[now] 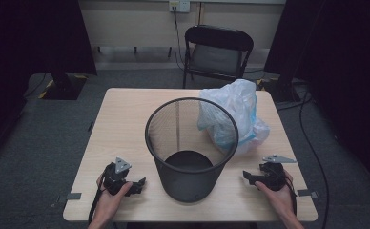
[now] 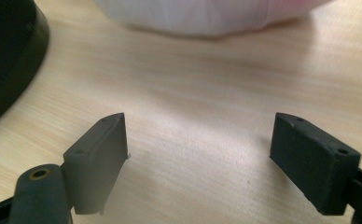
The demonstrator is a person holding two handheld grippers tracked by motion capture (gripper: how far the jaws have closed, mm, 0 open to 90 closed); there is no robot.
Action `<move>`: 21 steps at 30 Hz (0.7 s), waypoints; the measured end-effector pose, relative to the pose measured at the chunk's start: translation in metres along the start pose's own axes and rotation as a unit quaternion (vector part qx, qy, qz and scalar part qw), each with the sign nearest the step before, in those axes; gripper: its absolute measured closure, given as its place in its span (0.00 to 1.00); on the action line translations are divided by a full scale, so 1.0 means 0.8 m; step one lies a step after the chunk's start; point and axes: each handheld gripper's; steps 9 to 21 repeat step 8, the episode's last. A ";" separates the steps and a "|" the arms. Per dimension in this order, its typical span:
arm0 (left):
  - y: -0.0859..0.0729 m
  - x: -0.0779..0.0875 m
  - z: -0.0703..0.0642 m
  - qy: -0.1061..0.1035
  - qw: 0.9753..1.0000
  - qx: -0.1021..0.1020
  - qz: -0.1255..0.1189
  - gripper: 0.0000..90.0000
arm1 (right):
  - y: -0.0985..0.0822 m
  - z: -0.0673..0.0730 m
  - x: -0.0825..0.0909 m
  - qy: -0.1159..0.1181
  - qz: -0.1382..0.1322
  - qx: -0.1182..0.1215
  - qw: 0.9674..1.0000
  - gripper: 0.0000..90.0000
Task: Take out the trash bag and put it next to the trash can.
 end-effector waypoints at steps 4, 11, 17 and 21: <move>0.000 -0.001 0.000 0.003 1.000 0.002 0.003 0.00 | -0.006 0.004 -0.004 -0.028 -0.017 0.013 0.999 0.19; 0.001 -0.001 0.000 0.003 1.000 0.002 0.003 0.00 | -0.009 0.009 -0.008 -0.047 -0.025 0.030 0.998 0.18; 0.001 -0.001 0.000 0.003 1.000 0.002 0.003 0.00 | -0.009 0.009 -0.008 -0.047 -0.025 0.030 0.998 0.18; 0.001 -0.001 0.000 0.003 1.000 0.002 0.003 0.00 | -0.009 0.009 -0.008 -0.047 -0.025 0.030 0.998 0.18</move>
Point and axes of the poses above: each handheld gripper's, and its own axes: x roughly backward along the jaws, y roughly out of its top, z roughly to its left, and after that the axes turned 7 degrees about -x, right-handed
